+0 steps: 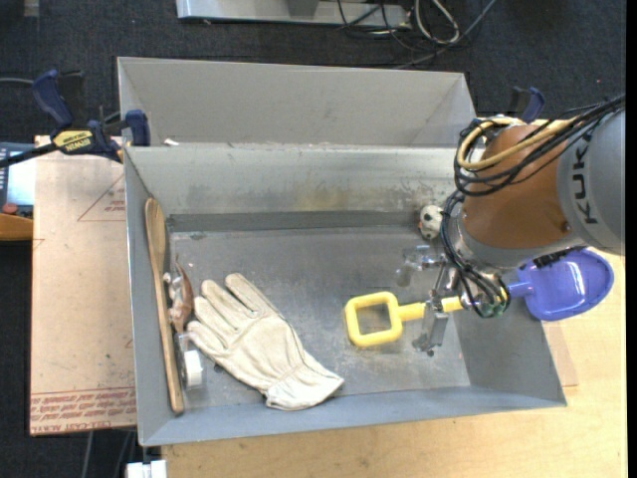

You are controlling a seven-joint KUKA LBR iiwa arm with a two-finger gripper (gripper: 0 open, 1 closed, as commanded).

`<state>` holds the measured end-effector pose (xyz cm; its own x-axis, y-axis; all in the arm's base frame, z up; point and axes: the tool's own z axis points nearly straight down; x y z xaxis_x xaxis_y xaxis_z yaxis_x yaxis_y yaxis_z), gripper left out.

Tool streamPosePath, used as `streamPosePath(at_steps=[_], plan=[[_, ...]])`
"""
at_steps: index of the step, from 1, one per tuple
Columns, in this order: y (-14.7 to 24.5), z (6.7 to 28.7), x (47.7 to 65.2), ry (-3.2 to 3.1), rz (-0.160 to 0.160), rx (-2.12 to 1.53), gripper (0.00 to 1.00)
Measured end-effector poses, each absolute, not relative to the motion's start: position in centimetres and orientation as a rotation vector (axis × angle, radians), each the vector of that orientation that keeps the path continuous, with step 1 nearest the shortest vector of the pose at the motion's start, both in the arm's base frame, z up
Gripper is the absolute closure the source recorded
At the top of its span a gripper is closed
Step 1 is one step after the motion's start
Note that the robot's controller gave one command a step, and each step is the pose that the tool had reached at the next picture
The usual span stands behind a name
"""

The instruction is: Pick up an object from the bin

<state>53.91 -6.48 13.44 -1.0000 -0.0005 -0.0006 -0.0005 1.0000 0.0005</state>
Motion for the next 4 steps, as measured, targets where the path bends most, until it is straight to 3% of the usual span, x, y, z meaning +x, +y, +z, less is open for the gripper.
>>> streamPosePath(at_steps=[1,2,3,4], plan=[[-11.9,7.3,56.8,3.142,0.012,-0.100,0.00],[-11.9,7.3,58.6,3.127,0.018,-0.180,0.00],[-11.8,7.3,57.0,3.140,0.015,-0.108,0.00],[-11.8,7.4,58.5,3.121,0.018,-0.169,0.00]])
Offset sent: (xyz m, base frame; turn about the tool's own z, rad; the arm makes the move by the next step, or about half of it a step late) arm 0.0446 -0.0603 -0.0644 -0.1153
